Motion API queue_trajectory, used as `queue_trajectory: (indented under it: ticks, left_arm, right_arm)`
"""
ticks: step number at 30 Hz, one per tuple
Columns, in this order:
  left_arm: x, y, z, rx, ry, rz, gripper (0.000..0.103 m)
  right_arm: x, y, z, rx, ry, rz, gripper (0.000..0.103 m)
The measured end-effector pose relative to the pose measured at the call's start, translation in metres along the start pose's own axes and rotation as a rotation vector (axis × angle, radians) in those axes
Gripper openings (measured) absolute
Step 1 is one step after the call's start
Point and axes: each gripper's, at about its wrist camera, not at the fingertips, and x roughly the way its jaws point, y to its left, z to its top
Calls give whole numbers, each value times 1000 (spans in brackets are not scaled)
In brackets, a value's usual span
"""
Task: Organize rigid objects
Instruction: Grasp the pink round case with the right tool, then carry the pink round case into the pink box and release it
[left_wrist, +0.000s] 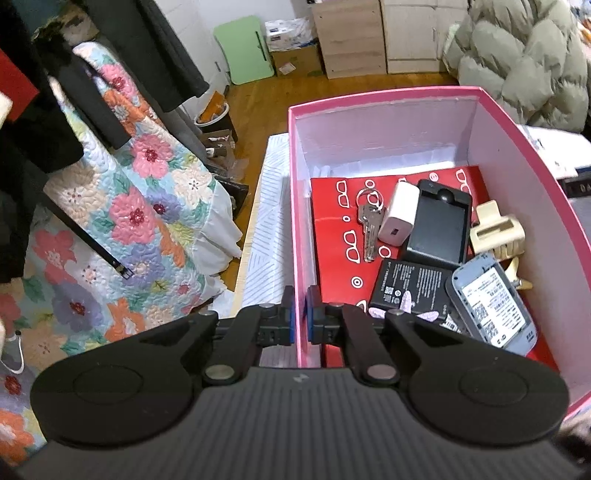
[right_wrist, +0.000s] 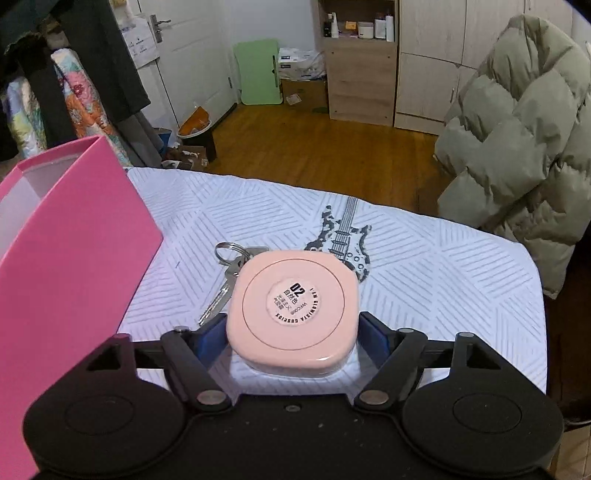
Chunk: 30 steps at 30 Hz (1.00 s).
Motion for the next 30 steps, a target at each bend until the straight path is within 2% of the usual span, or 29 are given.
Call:
queue_trajectory:
  ticks: [6,15,24,30]
  left_arm:
    - [1,3,2,32,20,-30,4]
    - [0,8,-3,82,-20,-80,4]
    - [-2,10,-7,107,-46,-91,5]
    - [-3,9,-6,100,-48,-88,4]
  right_arm:
    - [-18,15,-7,6,3,-32,78]
    - [-56,46,-29,-14,-9,-107,78]
    - [-100,72,-35,-22,-100,-144,78]
    - [-134,93,-27,-81,-180,-112,78]
